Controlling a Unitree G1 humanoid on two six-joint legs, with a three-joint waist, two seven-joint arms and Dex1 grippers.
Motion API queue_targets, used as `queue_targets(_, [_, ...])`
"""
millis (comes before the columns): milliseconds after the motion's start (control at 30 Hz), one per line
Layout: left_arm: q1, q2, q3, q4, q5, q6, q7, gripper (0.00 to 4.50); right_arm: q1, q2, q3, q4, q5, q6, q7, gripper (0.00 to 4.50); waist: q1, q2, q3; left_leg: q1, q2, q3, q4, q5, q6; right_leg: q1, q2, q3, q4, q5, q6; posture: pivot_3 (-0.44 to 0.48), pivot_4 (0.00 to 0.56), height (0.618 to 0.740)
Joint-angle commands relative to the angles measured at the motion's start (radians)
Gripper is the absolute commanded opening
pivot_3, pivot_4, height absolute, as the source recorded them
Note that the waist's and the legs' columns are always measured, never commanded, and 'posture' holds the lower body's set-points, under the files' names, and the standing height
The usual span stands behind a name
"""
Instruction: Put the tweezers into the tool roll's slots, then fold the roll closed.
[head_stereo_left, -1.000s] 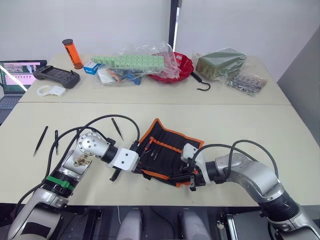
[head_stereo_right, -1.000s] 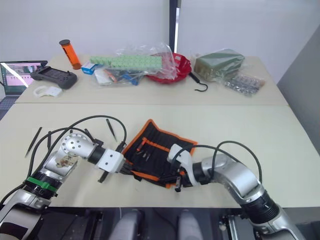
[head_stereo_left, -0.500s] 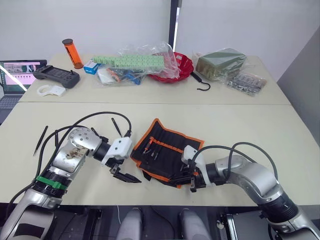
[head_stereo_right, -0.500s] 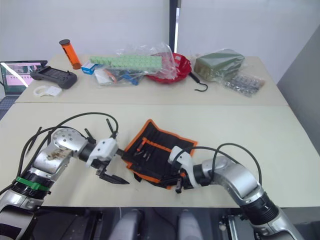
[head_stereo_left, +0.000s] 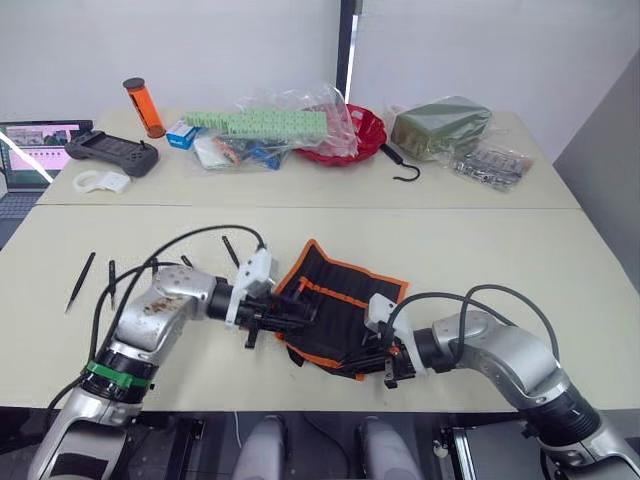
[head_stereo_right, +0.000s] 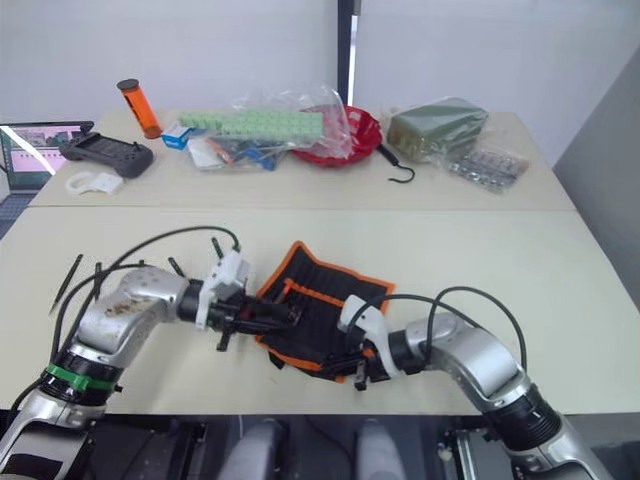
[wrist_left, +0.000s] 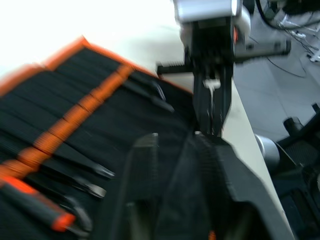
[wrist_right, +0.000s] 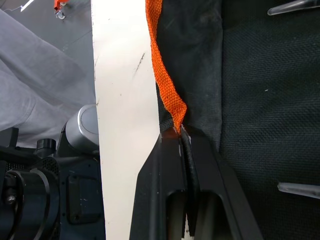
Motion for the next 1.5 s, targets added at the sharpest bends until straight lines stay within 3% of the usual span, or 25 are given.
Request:
queue_targets(33, [0.007, 0.004, -0.037, -0.037, 0.05, 0.006, 0.039, 0.02, -0.004, -0.012, 0.002, -0.043, 0.015, -0.024, 0.026, 0.0, 0.001, 0.0, 0.0, 0.0, 0.0, 0.0, 0.0, 0.0, 0.0, 0.0, 0.0, 0.0, 0.0, 0.0, 0.0, 0.0, 0.15, 0.74])
queue_targets(133, [0.012, 0.015, -0.071, -0.022, 0.102, -0.013, 0.051, 0.02, -0.006, -0.015, 0.005, -0.045, 0.009, -0.034, 0.032, 0.0, 0.0, 0.0, 0.0, 0.0, 0.0, 0.0, 0.0, 0.0, 0.0, 0.0, 0.0, 0.0, -0.001, 0.0, 0.0, 0.0, 0.15, 0.74])
queue_targets(333, [0.034, 0.039, -0.105, -0.019, 0.15, -0.036, 0.044, 0.0, -0.002, -0.02, -0.015, -0.058, 0.045, -0.007, 0.045, 1.93, 0.0, 0.0, 0.0, 0.0, 0.0, 0.0, 0.0, 0.0, 0.0, 0.0, 0.0, 0.0, -0.001, 0.0, 0.0, 0.0, 0.15, 0.74])
queue_targets(567, [0.061, 0.037, -0.105, 0.004, 0.173, -0.109, 0.049, 0.0, 0.002, 0.013, -0.174, -0.082, 0.206, 0.011, 0.042, 4.28, 0.001, 0.0, 0.0, 0.0, 0.0, 0.0, 0.0, 0.0, 0.0, 0.001, 0.0, 0.0, -0.001, 0.0, 0.0, 0.0, 0.15, 0.74])
queue_targets(667, [0.066, 0.009, -0.09, 0.03, 0.183, -0.162, 0.082, 0.0, -0.004, 0.066, -0.229, -0.048, 0.226, -0.025, 0.006, 4.28, 0.001, 0.0, 0.0, 0.001, 0.0, 0.0, 0.0, 0.0, 0.0, 0.001, 0.0, 0.0, -0.001, 0.0, 0.0, 0.0, 0.15, 0.74])
queue_targets(700, [0.07, 0.001, -0.085, 0.037, 0.184, -0.176, 0.091, 0.0, -0.012, 0.092, -0.236, -0.021, 0.22, -0.033, -0.015, 4.05, 0.002, 0.0, 0.0, 0.001, 0.0, 0.0, 0.0, 0.0, 0.0, 0.001, 0.0, 0.0, -0.001, 0.0, 0.0, 0.0, 0.15, 0.74])
queue_targets(1067, [0.112, -0.017, -0.01, 0.047, 0.132, -0.226, 0.1, 0.0, -0.009, 0.15, -0.041, 0.16, -0.001, -0.232, 0.008, 0.22, 0.009, 0.0, 0.0, 0.001, 0.0, 0.001, 0.0, 0.0, 0.0, 0.001, 0.0, 0.0, -0.001, 0.0, 0.0, 0.0, 0.15, 0.74])
queue_targets(1100, [0.115, -0.02, -0.003, 0.048, 0.129, -0.226, 0.105, 0.0, -0.006, 0.152, -0.031, 0.179, -0.016, -0.251, 0.012, 0.02, 0.009, 0.0, 0.0, 0.001, 0.0, 0.001, 0.0, 0.0, 0.0, 0.001, 0.0, 0.0, -0.001, 0.0, 0.0, 0.0, 0.15, 0.74])
queue_targets(1400, [0.132, -0.056, 0.01, 0.14, 0.187, -0.284, 0.193, 0.0, 0.017, 0.14, 0.035, 0.27, -0.144, -0.355, 0.029, 0.02, 0.01, -0.001, -0.003, 0.004, 0.0, 0.002, -0.001, 0.0, 0.0, 0.005, -0.001, 0.0, -0.002, -0.001, 0.002, 0.0, 0.15, 0.74])
queue_targets(1500, [0.141, -0.06, 0.014, 0.177, 0.205, -0.302, 0.217, 0.0, 0.034, 0.122, 0.035, 0.262, -0.158, -0.356, 0.033, 0.02, 0.015, -0.002, -0.004, 0.013, 0.001, 0.002, -0.002, 0.0, 0.0, 0.012, 0.0, 0.001, -0.004, -0.001, 0.002, 0.0, 0.15, 0.74])
